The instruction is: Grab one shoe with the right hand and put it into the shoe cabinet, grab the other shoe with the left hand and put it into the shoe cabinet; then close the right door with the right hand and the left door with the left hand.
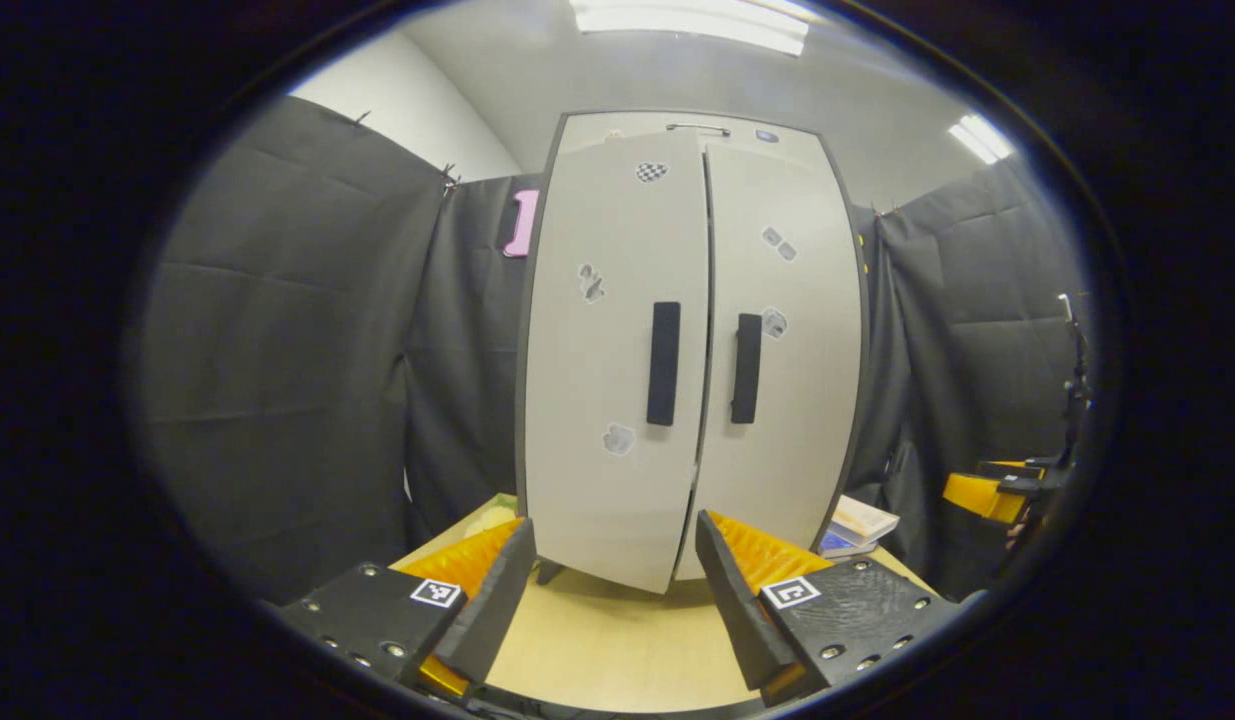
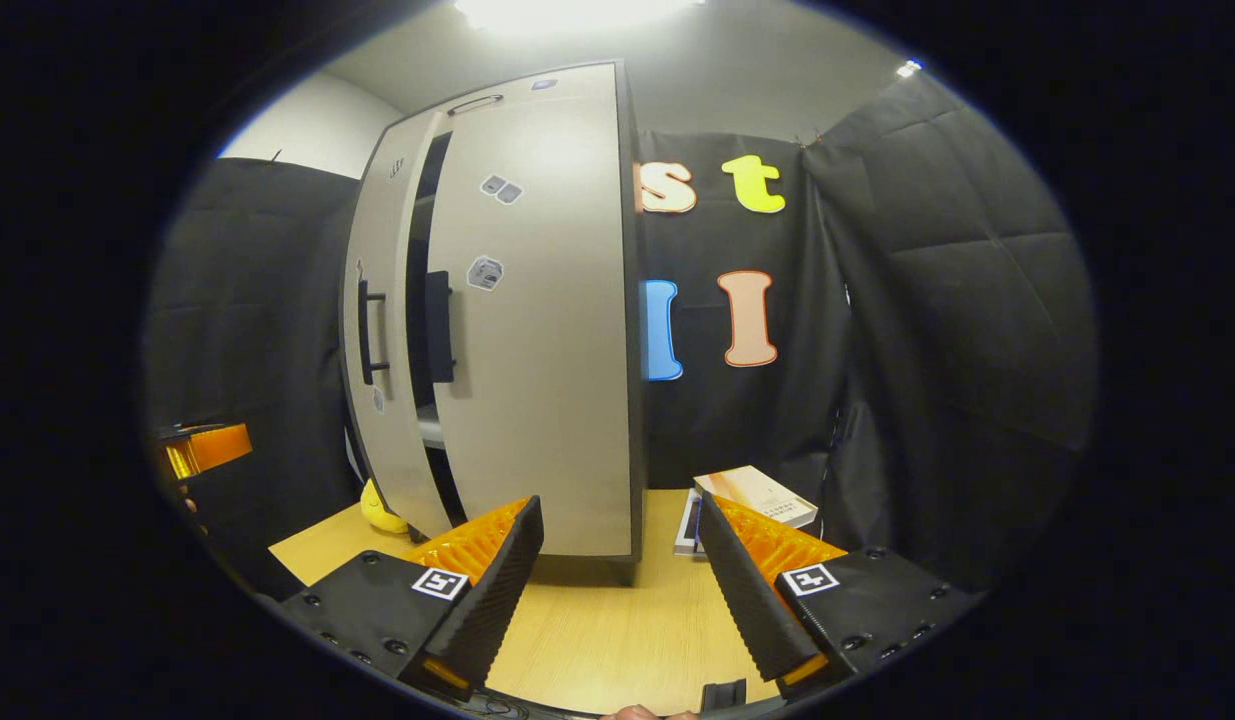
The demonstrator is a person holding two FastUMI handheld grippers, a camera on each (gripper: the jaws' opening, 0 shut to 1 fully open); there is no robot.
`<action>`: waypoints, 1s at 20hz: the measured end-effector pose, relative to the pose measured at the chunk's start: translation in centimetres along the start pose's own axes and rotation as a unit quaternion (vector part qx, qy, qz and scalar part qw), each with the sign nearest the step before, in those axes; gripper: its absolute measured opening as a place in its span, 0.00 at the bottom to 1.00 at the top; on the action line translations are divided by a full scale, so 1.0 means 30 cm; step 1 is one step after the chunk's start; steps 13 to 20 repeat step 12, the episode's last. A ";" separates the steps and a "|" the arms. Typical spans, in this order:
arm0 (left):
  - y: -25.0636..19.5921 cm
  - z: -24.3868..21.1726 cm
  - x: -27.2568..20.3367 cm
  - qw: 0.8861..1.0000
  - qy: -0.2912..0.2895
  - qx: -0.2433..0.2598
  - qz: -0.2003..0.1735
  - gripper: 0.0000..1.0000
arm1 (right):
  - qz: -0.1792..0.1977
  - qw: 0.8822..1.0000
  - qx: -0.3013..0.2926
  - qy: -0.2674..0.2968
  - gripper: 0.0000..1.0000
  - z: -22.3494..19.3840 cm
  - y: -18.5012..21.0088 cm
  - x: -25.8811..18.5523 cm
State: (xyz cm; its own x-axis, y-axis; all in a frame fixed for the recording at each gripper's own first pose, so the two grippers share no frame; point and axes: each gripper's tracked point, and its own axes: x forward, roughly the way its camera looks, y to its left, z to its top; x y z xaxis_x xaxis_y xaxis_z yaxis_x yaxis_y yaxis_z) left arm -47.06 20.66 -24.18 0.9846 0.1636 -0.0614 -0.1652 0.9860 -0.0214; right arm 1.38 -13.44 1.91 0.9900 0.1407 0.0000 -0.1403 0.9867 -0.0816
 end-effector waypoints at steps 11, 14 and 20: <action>0.067 0.001 0.060 1.000 -0.017 0.016 0.003 0.89 | 0.026 0.999 -0.029 -0.021 0.99 0.124 0.120 0.121; 0.066 0.003 0.068 1.000 -0.018 0.018 0.007 0.89 | 0.031 0.999 -0.024 -0.020 0.99 0.125 0.124 0.128; 0.066 0.003 0.068 1.000 -0.018 0.018 0.007 0.89 | 0.031 0.999 -0.024 -0.020 0.99 0.125 0.124 0.128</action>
